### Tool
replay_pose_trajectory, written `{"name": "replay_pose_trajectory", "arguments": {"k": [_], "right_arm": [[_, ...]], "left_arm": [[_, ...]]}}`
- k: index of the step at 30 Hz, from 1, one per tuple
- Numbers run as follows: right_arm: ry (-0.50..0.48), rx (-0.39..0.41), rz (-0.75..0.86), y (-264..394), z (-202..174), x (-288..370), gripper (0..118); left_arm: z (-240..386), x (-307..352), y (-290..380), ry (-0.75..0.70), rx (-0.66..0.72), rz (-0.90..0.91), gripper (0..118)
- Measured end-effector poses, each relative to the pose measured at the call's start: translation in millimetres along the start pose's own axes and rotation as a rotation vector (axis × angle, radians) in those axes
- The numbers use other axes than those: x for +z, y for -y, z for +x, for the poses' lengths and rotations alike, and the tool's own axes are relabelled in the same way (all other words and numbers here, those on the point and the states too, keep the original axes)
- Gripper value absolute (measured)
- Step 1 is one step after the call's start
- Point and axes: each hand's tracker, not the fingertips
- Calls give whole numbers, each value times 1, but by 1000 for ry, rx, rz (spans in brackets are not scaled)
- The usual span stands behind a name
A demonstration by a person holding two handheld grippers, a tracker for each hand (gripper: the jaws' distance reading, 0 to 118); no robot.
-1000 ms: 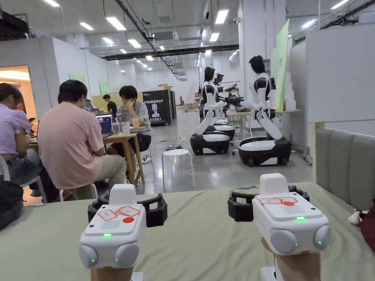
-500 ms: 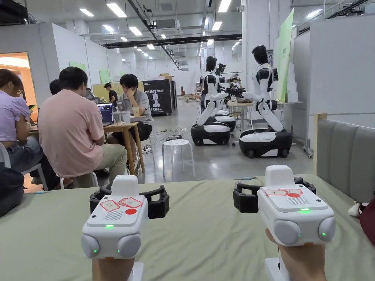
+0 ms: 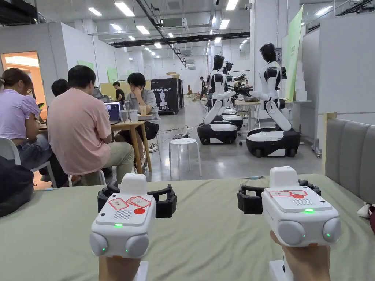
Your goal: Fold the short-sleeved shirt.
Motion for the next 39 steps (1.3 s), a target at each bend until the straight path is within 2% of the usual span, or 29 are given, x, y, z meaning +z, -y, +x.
{"name": "replay_pose_trajectory", "arguments": {"k": [7,14,18,23,25,28,31,34,37,39], "right_arm": [[-6,13,-2,-2,-1,5,118],[-29,-58,-32,-7,8,6,118],[-28,1,-15,-7,6,7,118],[-56,-27,-35,-13,8,8,118],[-21,-61,-84,-14,6,7,118],[46,-67,-127,-16,3,6,118],[-20,-36,-54,-15,6,4,118],[35,13,13,-14,2,9,118],[50,83,-33,-16,-4,8,118],[49,76,-47,-16,-7,7,118]], "left_arm": [[2,0,-1,7,-1,0,118],[4,-2,-1,-5,4,-4,118],[6,-6,-2,1,13,-21,118],[12,-7,-3,13,2,-14,118],[13,-7,-3,20,-3,-12,118],[10,-8,-3,21,-8,-7,118],[9,-9,-4,17,-6,-13,118],[7,-8,-4,17,-7,-9,118],[6,-9,-5,12,-15,-13,118],[5,-10,-5,14,-9,-27,118]]}}
